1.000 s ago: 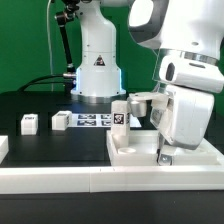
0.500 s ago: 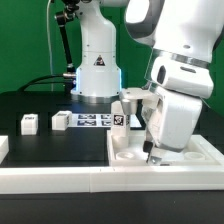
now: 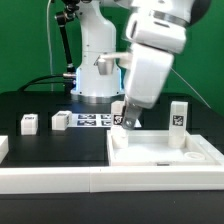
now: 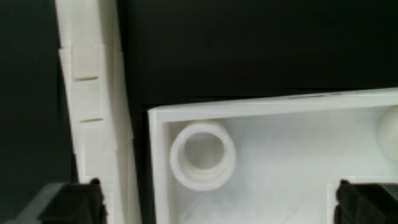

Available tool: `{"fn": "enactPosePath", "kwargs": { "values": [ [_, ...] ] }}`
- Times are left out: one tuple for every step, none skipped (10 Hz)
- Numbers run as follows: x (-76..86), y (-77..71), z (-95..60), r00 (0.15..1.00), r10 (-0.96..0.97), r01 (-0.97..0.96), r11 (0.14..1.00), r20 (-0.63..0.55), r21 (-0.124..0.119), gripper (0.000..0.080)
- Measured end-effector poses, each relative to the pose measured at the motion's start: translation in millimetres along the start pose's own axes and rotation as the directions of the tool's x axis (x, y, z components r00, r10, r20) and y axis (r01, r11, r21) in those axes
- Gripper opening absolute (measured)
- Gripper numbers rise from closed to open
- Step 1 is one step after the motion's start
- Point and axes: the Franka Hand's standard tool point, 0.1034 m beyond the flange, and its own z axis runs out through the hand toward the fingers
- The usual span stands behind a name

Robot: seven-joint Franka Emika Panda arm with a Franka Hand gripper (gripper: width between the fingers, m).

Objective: Assemble square table

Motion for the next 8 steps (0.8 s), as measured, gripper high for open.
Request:
{"fn": "enactPosePath", "kwargs": {
  "values": [
    [-15.1, -3.3, -11.2, 1.000, 0.015, -0.015, 1.000, -0.003, -0.006, 0.0648],
    [-23.3, -13.7, -14.3, 1.000, 0.026, -0.026, 1.000, -0.013, -0.010, 0.0648],
    [-33.4, -30.6, -12.5, 0.999, 0.026, -0.026, 1.000, -0.022, -0.003, 0.0648],
    [-45.0, -44.7, -11.7, 0.999, 0.040, -0.039, 0.999, -0.026, 0.009, 0.0648],
    [-51.3, -48.2, -10.9, 0.998, 0.059, -0.059, 0.998, -0.025, 0.016, 0.0648],
    [-49.0, -47.7, -10.5, 0.998, 0.055, -0.055, 0.998, -0.025, 0.015, 0.0648],
    [-48.8, -48.0, -10.1, 0.996, 0.086, -0.086, 0.996, -0.025, 0.017, 0.0648],
    [-48.6, -48.2, -9.9, 0.983, 0.183, -0.183, 0.983, -0.024, 0.021, 0.0648]
  ]
}}
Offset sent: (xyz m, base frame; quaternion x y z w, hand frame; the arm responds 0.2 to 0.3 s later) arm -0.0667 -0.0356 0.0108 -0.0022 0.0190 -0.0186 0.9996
